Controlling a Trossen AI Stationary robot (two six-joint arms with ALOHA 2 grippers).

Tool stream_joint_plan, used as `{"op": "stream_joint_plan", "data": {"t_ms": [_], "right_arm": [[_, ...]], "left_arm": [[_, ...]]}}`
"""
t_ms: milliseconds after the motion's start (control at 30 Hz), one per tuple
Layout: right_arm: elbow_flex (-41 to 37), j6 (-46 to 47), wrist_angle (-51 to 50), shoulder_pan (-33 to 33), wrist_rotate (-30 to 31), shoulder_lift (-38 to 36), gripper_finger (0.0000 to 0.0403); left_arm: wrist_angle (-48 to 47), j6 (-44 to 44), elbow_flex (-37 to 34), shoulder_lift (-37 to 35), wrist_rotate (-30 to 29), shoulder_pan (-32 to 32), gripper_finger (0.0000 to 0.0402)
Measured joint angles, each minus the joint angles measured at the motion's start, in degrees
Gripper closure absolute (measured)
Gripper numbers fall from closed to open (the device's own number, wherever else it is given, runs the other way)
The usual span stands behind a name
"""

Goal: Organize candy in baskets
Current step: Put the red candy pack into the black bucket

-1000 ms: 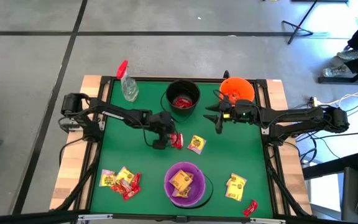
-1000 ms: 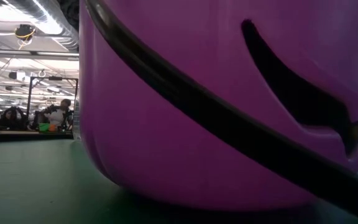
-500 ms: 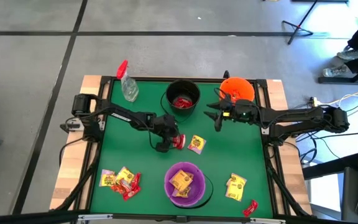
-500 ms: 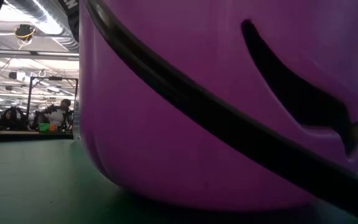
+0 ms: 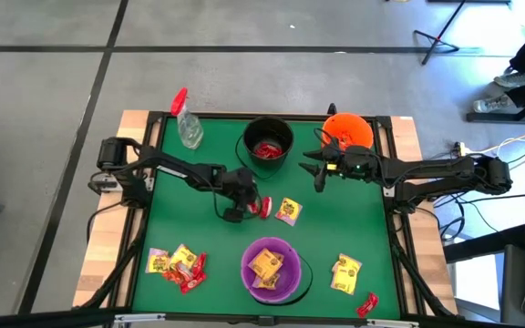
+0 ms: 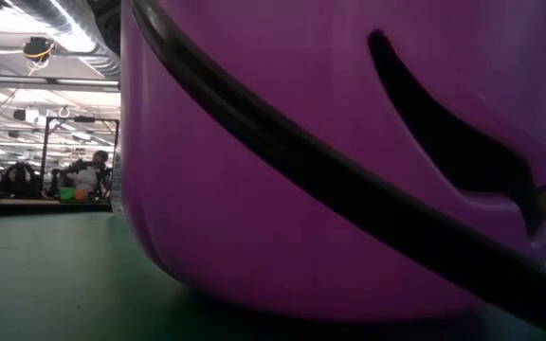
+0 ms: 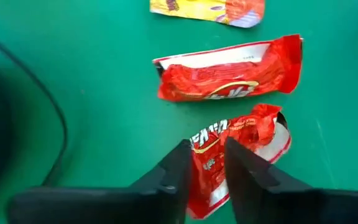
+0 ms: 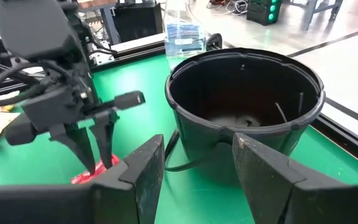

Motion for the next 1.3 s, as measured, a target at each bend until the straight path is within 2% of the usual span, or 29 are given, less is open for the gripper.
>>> {"op": "stream_joint_plan", "data": {"t_ms": [200, 467, 600, 833, 967, 1133, 1300], "right_arm": [[0.0, -0.1, -1.4, 0.0, -0.5, 0.0, 0.0214], [0.0, -0.2, -3.3, 0.0, -0.6, 0.0, 0.0214], [0.0, -0.2, -3.3, 0.0, -0.6, 0.0, 0.0214], [0.0, -0.2, -2.8, 0.0, -0.6, 0.0, 0.0214], [0.0, -0.2, -2.7, 0.0, -0.6, 0.0, 0.0214], [0.0, -0.2, -2.7, 0.0, -0.6, 0.0, 0.0214], [0.0, 0.1, -2.5, 0.0, -0.6, 0.0, 0.0214]], "left_arm": [[-1.8, -2.6, 0.0, -2.7, -1.6, 0.0, 0.0396], [-2.6, -6.1, 0.0, -4.6, -1.4, 0.0, 0.0391], [-3.7, -6.4, 0.0, -4.6, -1.3, 0.0, 0.0361], [-4.6, -12.2, 0.1, -4.5, -1.6, 0.1, 0.0252], [-4.2, -15.0, 0.1, -4.5, -0.8, 0.3, 0.0208], [-3.4, -17.4, 0.0, -3.3, 5.2, 1.0, 0.0198], [-2.1, -19.6, 0.0, -0.3, 5.4, 1.5, 0.0219]]}}
